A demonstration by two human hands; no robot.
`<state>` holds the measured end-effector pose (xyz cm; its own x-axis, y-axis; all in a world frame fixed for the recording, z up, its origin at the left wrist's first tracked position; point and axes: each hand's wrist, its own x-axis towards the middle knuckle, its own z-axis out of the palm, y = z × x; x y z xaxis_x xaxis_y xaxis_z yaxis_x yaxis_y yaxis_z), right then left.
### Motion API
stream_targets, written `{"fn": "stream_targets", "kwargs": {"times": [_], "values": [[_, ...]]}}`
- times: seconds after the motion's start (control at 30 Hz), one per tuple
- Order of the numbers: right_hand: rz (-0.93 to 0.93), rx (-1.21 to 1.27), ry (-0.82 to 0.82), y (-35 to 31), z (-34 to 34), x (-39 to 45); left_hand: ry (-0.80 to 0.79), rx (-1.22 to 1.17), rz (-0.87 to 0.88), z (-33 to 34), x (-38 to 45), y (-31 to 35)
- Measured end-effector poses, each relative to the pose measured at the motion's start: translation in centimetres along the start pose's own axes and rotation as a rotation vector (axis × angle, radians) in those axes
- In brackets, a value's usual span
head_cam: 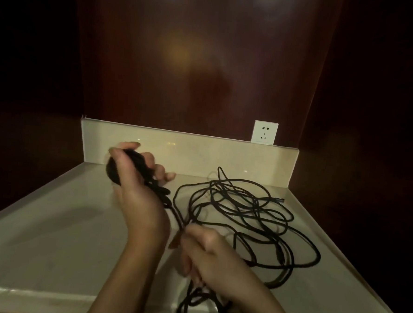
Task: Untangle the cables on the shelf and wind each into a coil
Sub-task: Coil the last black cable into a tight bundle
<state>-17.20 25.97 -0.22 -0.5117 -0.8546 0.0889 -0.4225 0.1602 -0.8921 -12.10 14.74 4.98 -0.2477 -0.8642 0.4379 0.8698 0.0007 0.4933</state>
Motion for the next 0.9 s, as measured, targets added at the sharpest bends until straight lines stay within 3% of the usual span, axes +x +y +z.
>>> {"fn": "stream_targets", "kwargs": {"times": [0.07, 0.13, 0.23, 0.37, 0.47, 0.63, 0.73, 0.9], "values": [[-0.021, -0.113, 0.003, -0.3, 0.2, -0.5, -0.054, 0.339, 0.322, -0.8, 0.2, 0.3], [-0.216, -0.409, 0.139, -0.6, 0.3, -0.9, -0.131, 0.763, 0.530, -1.5, 0.8, 0.4], [-0.507, -0.794, 0.317, -2.3, -0.6, -1.7, -0.282, 1.160, 0.450, -2.3, 1.3, 0.5], [-0.773, -0.735, 0.413, -3.4, -2.6, -2.0, -0.761, 1.086, -0.057, -1.7, 0.9, 0.4], [-0.762, -0.544, 0.419, -3.2, -3.9, -2.3, -0.890, 0.872, -0.427, -0.5, -0.1, 1.3], [-0.553, -0.369, 0.461, -3.2, -5.2, -3.1, -1.334, 0.751, -0.596, -0.9, -1.5, 3.4], [-0.514, -0.370, 0.426, -3.5, -5.2, -3.3, -1.386, 0.783, -0.614, -1.4, -0.9, 2.0], [-0.519, -0.319, 0.322, -4.2, -5.1, -4.1, -1.116, 0.777, -0.563, -1.2, -1.6, 0.9]]}}
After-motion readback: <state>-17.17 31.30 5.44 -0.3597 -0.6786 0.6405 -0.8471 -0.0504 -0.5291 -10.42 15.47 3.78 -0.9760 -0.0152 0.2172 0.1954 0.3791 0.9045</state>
